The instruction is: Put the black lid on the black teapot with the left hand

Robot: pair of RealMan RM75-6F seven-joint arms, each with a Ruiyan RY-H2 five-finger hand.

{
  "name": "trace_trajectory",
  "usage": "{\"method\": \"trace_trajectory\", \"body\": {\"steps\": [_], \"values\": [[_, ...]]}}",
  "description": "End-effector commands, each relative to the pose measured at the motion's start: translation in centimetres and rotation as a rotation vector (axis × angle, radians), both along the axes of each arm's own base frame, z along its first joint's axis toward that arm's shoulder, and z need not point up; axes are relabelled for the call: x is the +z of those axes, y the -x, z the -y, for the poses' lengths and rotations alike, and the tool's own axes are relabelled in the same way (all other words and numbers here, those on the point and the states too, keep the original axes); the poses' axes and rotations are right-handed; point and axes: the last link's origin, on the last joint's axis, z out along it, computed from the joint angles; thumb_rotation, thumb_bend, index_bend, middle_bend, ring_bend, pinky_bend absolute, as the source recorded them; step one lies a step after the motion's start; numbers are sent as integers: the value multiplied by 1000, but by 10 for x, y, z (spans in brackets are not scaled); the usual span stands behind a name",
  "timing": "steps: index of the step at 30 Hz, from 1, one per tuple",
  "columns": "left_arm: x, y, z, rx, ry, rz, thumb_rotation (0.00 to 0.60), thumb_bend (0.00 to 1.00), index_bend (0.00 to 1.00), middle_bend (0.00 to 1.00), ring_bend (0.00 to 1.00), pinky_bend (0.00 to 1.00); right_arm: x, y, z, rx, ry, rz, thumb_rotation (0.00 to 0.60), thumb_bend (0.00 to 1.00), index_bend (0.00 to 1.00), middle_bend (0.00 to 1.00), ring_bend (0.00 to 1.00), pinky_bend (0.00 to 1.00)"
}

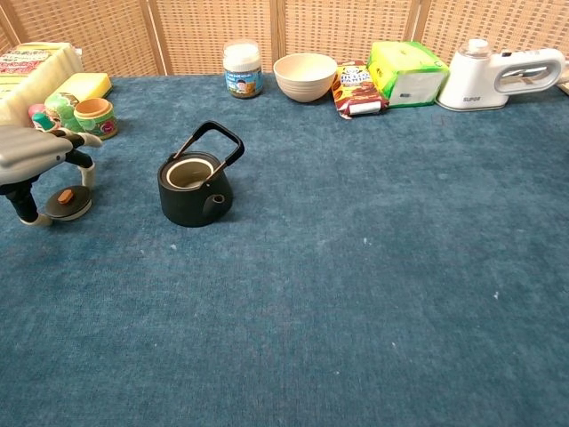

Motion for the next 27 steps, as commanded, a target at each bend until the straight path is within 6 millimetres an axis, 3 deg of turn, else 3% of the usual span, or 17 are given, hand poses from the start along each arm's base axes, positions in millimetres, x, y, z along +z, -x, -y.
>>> {"method": "trace_trajectory", "body": {"steps": [1,21,27], "values": [[0,0,0,0,-2,-3,600,305,375,0,0,113,0,0,0,0,1,0,600,10,99,2,12,0],[35,-26,7,-43,-46,100,600,304,376,0,0,113,-2,1,0,-8,-7,-3,600,10,99,2,12,0],[44,-48,11,-87,-39,199,600,302,376,0,0,113,-3,2,0,-13,-12,-3,600,10,99,2,12,0]]}}
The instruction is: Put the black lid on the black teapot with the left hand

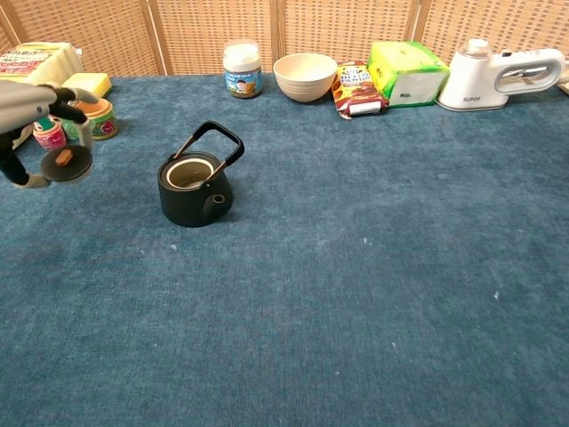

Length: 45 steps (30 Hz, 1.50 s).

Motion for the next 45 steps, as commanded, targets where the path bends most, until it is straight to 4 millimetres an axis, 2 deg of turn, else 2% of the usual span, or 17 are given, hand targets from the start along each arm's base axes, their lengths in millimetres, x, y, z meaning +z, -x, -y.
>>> {"method": "trace_trajectory", "body": {"steps": [1,8,17,28,45], "values": [[6,-14,0,-39,0,51,600,302,376,0,0,113,-1,0,0,-1,-4,-1,600,10,99,3,12,0],[-1,-45,2,-121,17,106,600,293,376,0,0,113,-3,0,0,-11,-19,-4,600,10,100,2,13,0],[-30,-73,-2,-164,42,122,600,293,376,0,0,113,-1,2,0,-25,-16,4,600,14,99,3,13,0],[-47,-86,-12,-130,46,103,600,292,376,0,0,113,-2,5,0,-43,-31,1,600,16,99,3,13,0],[-66,-101,-13,-86,69,89,600,289,376,0,0,113,-2,6,0,-56,-36,2,600,17,99,3,13,0]]}}
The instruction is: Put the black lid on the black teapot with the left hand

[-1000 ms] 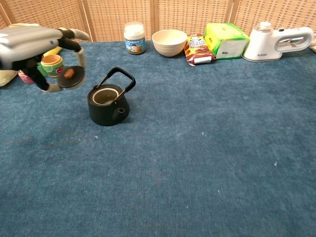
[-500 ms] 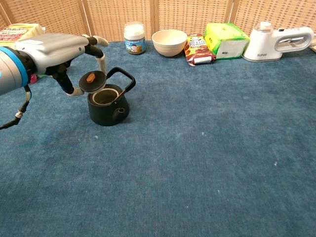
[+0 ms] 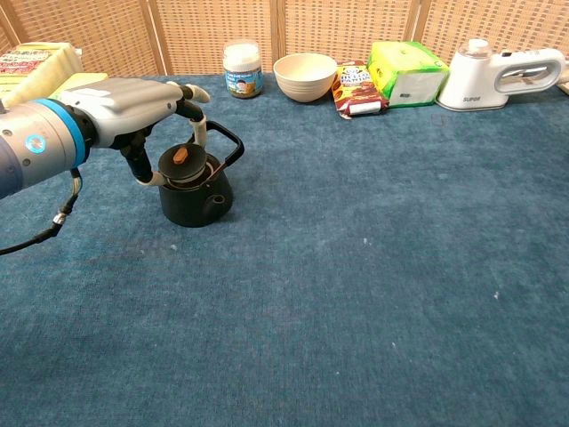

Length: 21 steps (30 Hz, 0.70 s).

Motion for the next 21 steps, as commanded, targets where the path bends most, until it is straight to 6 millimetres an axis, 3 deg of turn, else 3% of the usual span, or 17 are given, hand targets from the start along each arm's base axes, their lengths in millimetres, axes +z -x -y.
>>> {"method": "trace_trajectory", "body": {"steps": [1,8,16,21], "values": [[0,-2,0,-3,-2,3,600,288,376,0,0,113,0,0,0,-2,1,1,600,17,99,2,13,0],[-2,-2,-1,38,-1,-8,600,269,369,0,0,113,-1,1,0,-4,-5,1,600,20,99,3,13,0],[1,-6,2,56,6,-6,600,207,211,0,0,109,-1,0,0,-3,-5,3,600,19,100,2,13,0],[2,-6,2,68,8,-8,600,195,192,0,0,109,0,0,0,-3,-2,5,600,19,99,2,13,0]]}}
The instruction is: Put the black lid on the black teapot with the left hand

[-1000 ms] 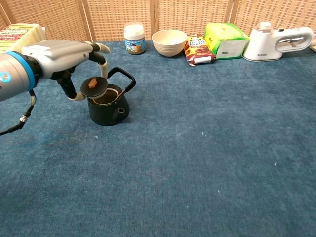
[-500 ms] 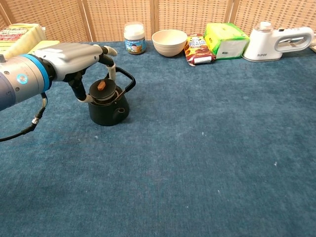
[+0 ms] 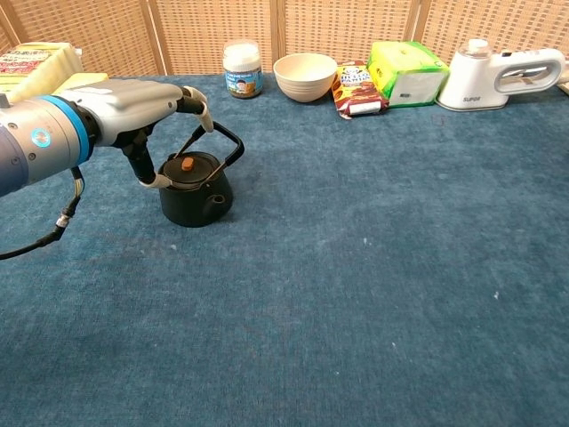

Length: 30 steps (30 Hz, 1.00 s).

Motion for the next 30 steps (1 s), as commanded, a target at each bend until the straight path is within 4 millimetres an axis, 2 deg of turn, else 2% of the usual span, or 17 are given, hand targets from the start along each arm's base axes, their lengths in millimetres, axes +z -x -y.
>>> {"method": "trace_trajectory", "body": {"steps": [1,7,18,22,30], "values": [[0,0,0,7,3,-1,600,196,192,0,0,108,0,0,0,0,-1,0,600,19,99,2,13,0],[8,-2,3,-7,-5,24,600,196,190,0,0,106,1,1,0,-3,-1,1,600,20,99,2,13,0],[41,-5,9,-73,-74,62,600,196,183,0,0,105,1,0,0,-3,0,6,600,20,99,3,13,0],[36,-2,4,-80,-73,65,600,196,181,0,0,105,-1,0,0,-4,-6,5,600,21,100,3,13,0],[14,1,-6,-71,-42,57,600,195,181,0,0,105,-1,2,1,-12,-10,3,600,21,100,2,14,0]]}}
